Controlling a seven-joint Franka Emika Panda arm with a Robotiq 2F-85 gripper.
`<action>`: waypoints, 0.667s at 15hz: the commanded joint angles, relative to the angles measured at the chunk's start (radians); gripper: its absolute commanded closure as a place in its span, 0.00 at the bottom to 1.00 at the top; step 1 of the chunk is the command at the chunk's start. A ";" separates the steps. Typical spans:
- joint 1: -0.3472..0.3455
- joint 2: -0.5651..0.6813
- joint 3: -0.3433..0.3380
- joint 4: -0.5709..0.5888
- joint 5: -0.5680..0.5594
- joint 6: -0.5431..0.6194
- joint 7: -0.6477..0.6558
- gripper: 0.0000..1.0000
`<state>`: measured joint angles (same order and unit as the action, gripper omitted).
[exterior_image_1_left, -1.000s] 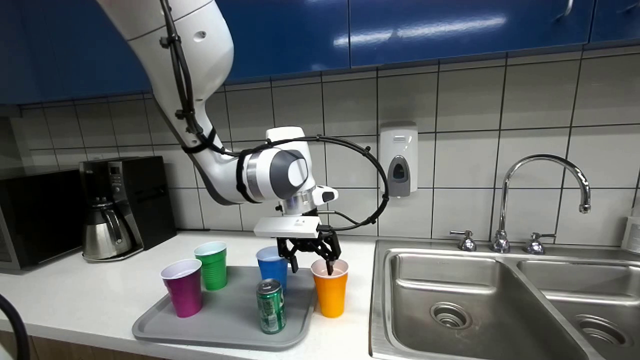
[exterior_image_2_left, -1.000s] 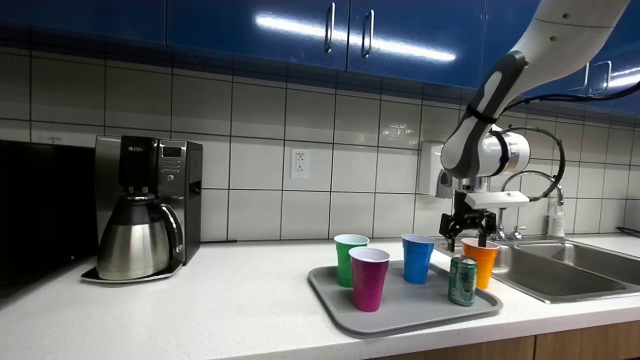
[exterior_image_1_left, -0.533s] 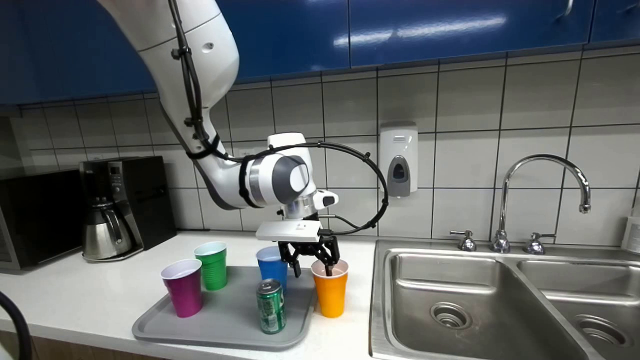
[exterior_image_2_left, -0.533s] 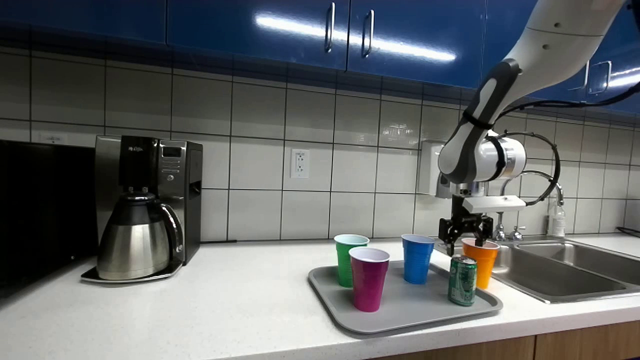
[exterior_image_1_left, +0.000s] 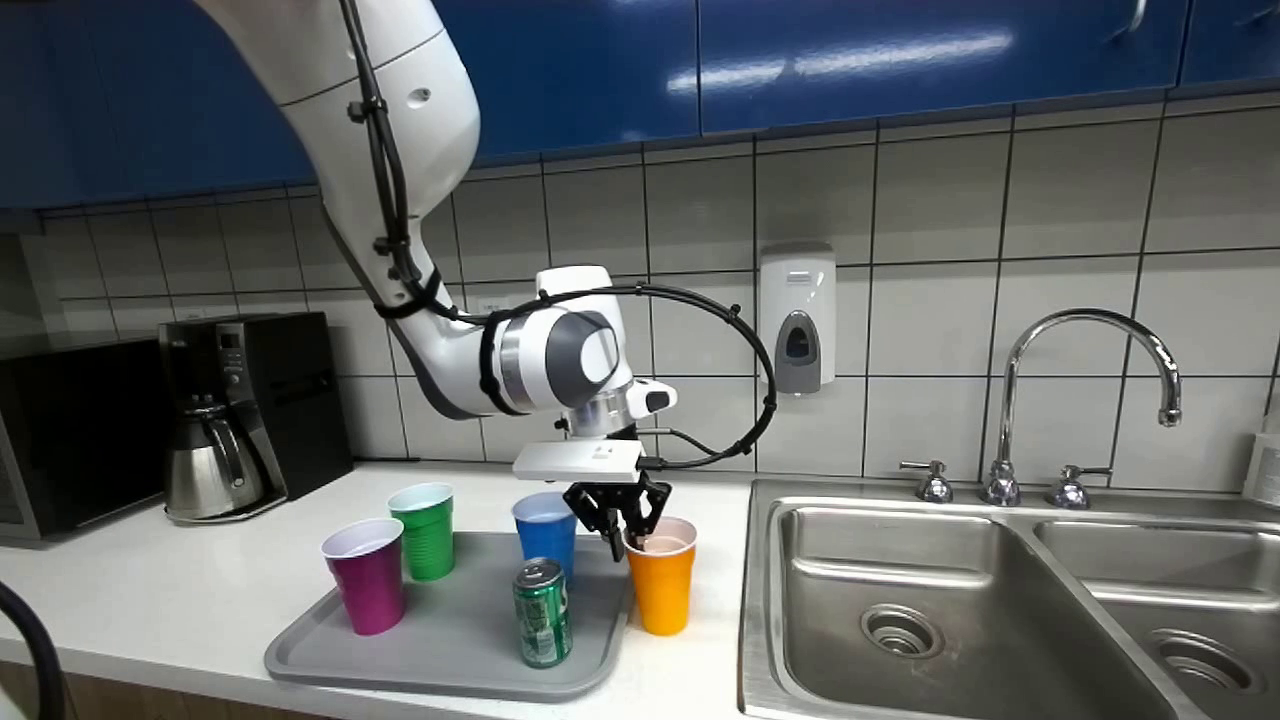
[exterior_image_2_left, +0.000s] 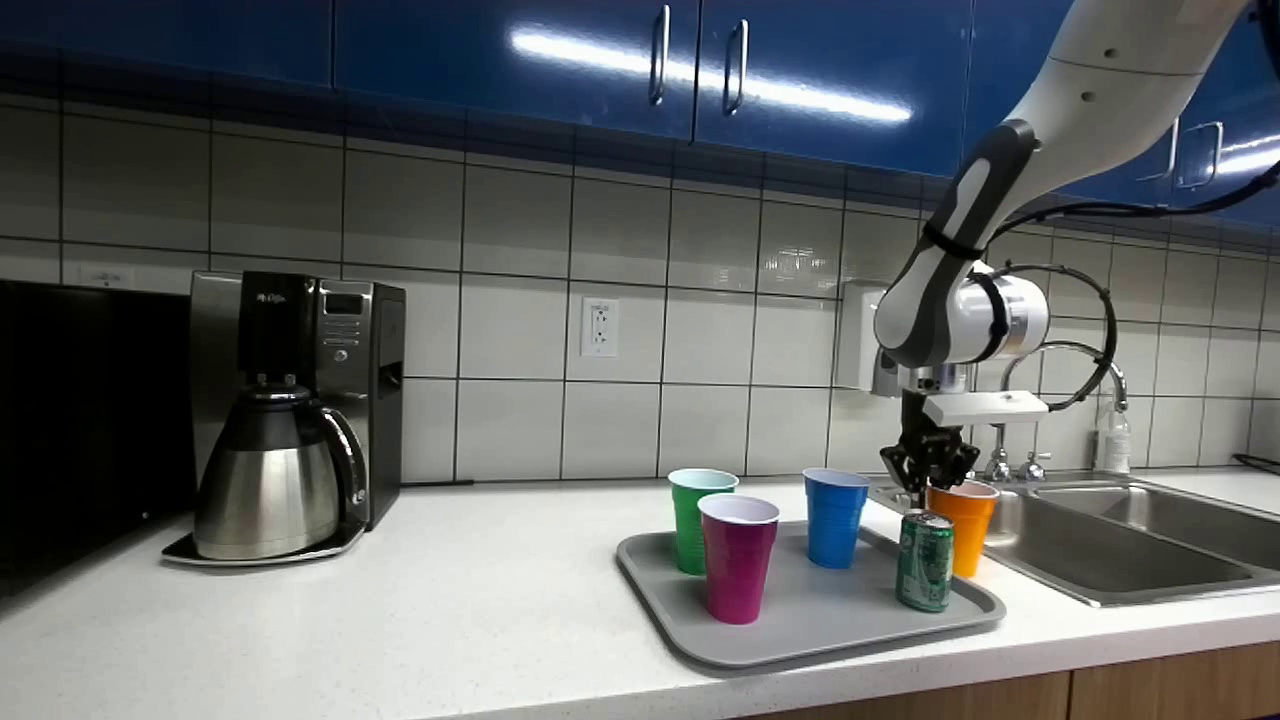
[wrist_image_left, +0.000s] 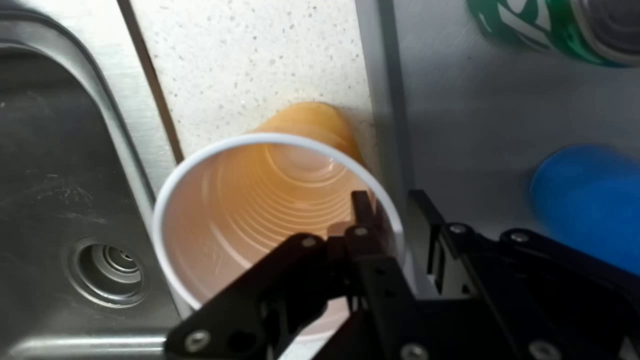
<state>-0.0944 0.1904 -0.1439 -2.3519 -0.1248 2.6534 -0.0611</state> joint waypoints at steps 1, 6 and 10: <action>-0.005 0.007 -0.007 0.020 -0.032 0.003 0.010 1.00; 0.002 -0.006 -0.038 0.032 -0.118 0.000 0.050 0.99; -0.003 -0.035 -0.039 0.026 -0.140 -0.005 0.029 0.99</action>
<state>-0.0944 0.1885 -0.1821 -2.3229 -0.2356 2.6553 -0.0415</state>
